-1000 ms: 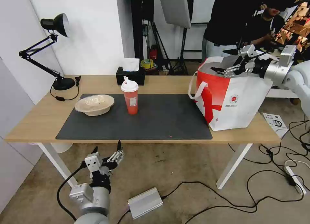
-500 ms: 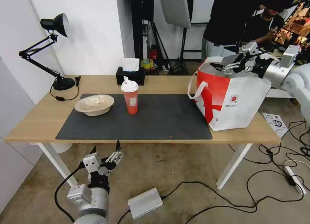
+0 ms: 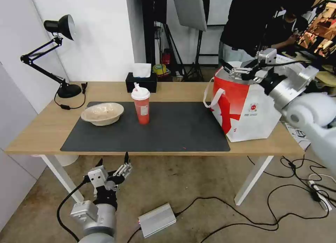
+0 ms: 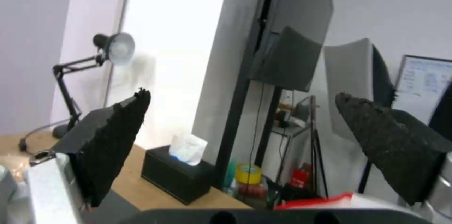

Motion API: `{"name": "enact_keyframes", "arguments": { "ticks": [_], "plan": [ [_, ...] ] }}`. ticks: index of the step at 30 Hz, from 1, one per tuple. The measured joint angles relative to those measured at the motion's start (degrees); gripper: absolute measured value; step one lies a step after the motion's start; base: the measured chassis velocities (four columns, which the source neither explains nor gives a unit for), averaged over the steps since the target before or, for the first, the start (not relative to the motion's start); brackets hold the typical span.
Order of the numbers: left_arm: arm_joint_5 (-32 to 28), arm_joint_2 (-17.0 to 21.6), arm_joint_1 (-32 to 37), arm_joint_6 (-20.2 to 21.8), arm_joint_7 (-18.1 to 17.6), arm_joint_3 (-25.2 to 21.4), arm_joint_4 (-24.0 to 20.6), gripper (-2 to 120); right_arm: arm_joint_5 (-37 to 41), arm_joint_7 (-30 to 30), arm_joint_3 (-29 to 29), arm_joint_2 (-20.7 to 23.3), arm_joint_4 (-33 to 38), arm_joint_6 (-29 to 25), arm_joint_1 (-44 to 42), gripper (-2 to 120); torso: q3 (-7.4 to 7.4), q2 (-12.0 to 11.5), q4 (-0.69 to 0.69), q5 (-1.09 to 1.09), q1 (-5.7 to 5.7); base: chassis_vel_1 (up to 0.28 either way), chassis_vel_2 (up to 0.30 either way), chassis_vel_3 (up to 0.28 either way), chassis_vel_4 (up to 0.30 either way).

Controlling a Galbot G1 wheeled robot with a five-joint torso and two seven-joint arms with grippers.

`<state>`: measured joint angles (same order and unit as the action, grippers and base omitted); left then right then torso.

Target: Pick up the trash from the table and place it into the takeout bag.

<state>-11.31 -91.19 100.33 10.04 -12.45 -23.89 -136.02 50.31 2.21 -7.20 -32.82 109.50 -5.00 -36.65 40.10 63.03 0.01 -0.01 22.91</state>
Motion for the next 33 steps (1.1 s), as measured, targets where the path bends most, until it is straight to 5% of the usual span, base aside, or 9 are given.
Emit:
{"name": "enact_keyframes", "arguments": {
  "ticks": [8,22,33],
  "plan": [
    [0.07,-0.03,0.3,0.0,0.03,0.0,-0.15,100,-6.52,-11.39,-0.86,-1.69,7.52,-4.9,-10.01,100,0.0,0.0,-0.01,0.0,0.0,0.0,0.0,0.0,0.0],
    [0.07,-0.04,1.3,-0.01,0.04,-0.4,-0.8,100,-19.25,-35.14,9.15,-8.92,14.04,-7.32,-15.38,100,0.01,0.0,0.0,0.0,0.0,0.0,0.0,0.0,0.0],
    [0.24,-0.07,1.96,-0.19,0.04,-0.06,-1.05,100,-24.32,-39.7,10.45,-10.41,15.22,-7.81,-23.92,99,0.0,-0.01,0.0,0.01,0.0,0.0,0.0,0.0,0.0]
  ]
}}
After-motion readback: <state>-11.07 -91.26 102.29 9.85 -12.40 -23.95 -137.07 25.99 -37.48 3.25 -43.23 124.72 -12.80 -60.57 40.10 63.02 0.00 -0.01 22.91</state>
